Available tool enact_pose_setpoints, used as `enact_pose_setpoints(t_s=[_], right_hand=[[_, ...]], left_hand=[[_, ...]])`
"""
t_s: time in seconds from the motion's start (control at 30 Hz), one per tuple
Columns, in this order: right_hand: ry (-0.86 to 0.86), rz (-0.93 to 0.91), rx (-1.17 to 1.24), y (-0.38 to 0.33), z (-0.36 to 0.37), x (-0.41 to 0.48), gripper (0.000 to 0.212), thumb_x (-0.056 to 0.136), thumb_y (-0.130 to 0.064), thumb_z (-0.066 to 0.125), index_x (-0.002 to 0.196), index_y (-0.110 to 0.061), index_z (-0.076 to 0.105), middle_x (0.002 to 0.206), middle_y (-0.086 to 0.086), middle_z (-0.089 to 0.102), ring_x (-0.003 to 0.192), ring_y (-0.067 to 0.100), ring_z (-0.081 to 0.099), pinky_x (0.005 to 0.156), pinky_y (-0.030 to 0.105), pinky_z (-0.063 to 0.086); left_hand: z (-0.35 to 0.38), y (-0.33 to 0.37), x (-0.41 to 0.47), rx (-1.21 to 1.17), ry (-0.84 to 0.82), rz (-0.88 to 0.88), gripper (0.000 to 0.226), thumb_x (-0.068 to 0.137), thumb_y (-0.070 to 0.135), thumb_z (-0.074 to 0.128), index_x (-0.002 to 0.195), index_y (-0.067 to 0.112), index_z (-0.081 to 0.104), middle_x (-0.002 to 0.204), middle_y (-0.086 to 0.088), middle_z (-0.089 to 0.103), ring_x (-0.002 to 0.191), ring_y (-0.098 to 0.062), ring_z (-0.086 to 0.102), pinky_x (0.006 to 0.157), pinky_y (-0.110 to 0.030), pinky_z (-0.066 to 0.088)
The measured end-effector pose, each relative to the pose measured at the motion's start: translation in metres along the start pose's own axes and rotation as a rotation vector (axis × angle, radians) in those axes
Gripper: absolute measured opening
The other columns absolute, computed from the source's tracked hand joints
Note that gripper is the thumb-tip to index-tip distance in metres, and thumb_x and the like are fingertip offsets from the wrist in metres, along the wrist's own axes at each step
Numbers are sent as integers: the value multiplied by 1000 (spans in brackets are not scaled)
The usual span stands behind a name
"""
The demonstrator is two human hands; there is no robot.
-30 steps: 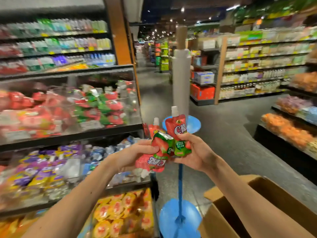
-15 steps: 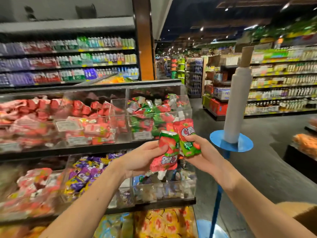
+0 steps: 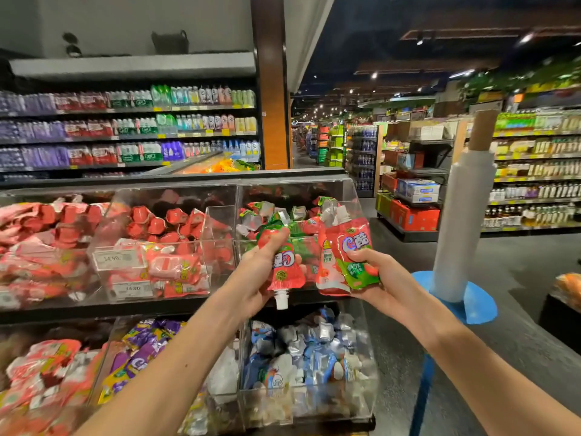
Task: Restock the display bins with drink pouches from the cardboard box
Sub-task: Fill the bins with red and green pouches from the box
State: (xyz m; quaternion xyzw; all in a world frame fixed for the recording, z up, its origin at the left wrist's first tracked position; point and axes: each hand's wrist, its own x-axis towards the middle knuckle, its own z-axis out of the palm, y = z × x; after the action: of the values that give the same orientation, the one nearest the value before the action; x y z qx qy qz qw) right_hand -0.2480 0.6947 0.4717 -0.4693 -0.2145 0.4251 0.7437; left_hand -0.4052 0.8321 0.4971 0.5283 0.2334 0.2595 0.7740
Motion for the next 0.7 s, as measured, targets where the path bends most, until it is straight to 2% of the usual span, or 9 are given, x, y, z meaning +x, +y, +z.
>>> enact_pose_setpoints(t_s=[0.1,0.2,0.23,0.3,0.37,0.5,0.53,0.63,0.7], right_hand=[[-12,-15,-8,-18,-4,23,55,72,-11,69,125,-2,58,117,21,70,114,37,65,104,56,46],[-26,-22,-7,-42,-13,46,46,79,-8,66,125,0,57,116,21,70,113,37,66,101,54,49],[-35,-27,-8,-49,-17,53,46,80,-8,66,124,0,57,115,21,71,109,36,68,96,51,53],[-62,-42,-7,-64,-25,68,49,75,-10,67,122,0,57,112,21,72,98,32,72,87,47,58],[-89,-63,-18,-77,-33,83,49,73,-12,67,120,-1,59,110,20,73,93,30,73,87,47,57],[-138,-84,-57,-89,-50,109,43,74,-15,65,116,-4,61,109,17,74,91,27,74,85,41,58],[-132,-86,-61,-90,-53,114,44,74,-15,65,116,-4,62,109,17,74,91,27,73,88,41,57],[-89,-91,-49,-87,-56,126,51,70,-16,67,119,-2,61,111,20,72,97,30,71,99,48,51],[-42,-87,-51,-84,-56,129,58,67,-16,69,122,-2,59,112,19,72,102,32,70,101,49,50]], left_hand=[[7,11,20,124,59,76,50,85,47,70,122,15,60,92,-8,77,74,-20,74,61,-30,59],[14,25,44,270,106,208,51,78,48,75,117,18,64,98,-5,77,88,-21,75,81,-40,60],[16,31,52,300,126,246,49,77,45,77,115,17,65,97,-5,77,88,-22,75,81,-42,60],[21,45,67,328,143,308,47,73,37,80,110,11,66,95,-6,77,86,-24,75,72,-40,61],[25,58,81,312,162,373,47,70,32,79,109,9,65,95,-6,77,89,-27,74,70,-38,59],[27,66,115,337,254,524,37,86,19,75,113,35,56,105,-11,69,87,-23,74,70,-37,60],[27,65,124,361,288,540,37,89,16,72,113,37,55,106,-12,67,86,-22,73,69,-37,60],[32,56,145,419,388,506,23,90,15,67,106,26,54,105,-16,68,78,-20,71,66,-35,60],[32,44,155,495,390,444,21,89,16,69,100,18,51,97,-15,71,69,-16,70,65,-32,59]])
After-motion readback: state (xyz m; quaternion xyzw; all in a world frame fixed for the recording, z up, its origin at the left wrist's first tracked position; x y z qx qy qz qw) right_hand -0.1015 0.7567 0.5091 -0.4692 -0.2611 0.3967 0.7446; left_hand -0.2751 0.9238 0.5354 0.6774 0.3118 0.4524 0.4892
